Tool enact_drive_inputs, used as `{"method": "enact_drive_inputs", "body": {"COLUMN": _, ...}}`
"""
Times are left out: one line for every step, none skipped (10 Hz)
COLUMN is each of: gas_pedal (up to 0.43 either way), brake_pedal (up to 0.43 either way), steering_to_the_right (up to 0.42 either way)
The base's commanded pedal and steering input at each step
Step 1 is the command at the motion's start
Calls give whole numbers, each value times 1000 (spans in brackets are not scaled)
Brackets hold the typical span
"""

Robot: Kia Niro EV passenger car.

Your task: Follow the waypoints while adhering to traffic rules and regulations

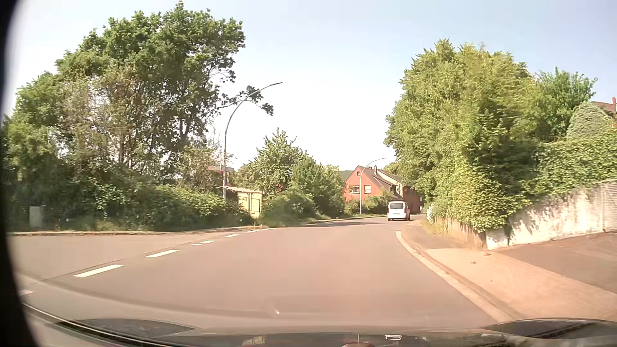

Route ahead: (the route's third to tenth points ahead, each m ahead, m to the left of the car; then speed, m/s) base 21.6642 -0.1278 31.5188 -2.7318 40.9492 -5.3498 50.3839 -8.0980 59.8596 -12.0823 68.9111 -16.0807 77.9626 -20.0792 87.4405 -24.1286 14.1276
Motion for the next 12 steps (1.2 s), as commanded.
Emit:
{"method": "enact_drive_inputs", "body": {"gas_pedal": 169, "brake_pedal": 0, "steering_to_the_right": 35}}
{"method": "enact_drive_inputs", "body": {"gas_pedal": 169, "brake_pedal": 0, "steering_to_the_right": 37}}
{"method": "enact_drive_inputs", "body": {"gas_pedal": 169, "brake_pedal": 0, "steering_to_the_right": 40}}
{"method": "enact_drive_inputs", "body": {"gas_pedal": 169, "brake_pedal": 0, "steering_to_the_right": 41}}
{"method": "enact_drive_inputs", "body": {"gas_pedal": 169, "brake_pedal": 0, "steering_to_the_right": 41}}
{"method": "enact_drive_inputs", "body": {"gas_pedal": 169, "brake_pedal": 0, "steering_to_the_right": 41}}
{"method": "enact_drive_inputs", "body": {"gas_pedal": 169, "brake_pedal": 0, "steering_to_the_right": 43}}
{"method": "enact_drive_inputs", "body": {"gas_pedal": 169, "brake_pedal": 0, "steering_to_the_right": 43}}
{"method": "enact_drive_inputs", "body": {"gas_pedal": 169, "brake_pedal": 0, "steering_to_the_right": 44}}
{"method": "enact_drive_inputs", "body": {"gas_pedal": 169, "brake_pedal": 0, "steering_to_the_right": 44}}
{"method": "enact_drive_inputs", "body": {"gas_pedal": 169, "brake_pedal": 0, "steering_to_the_right": 44}}
{"method": "enact_drive_inputs", "body": {"gas_pedal": 169, "brake_pedal": 0, "steering_to_the_right": 44}}
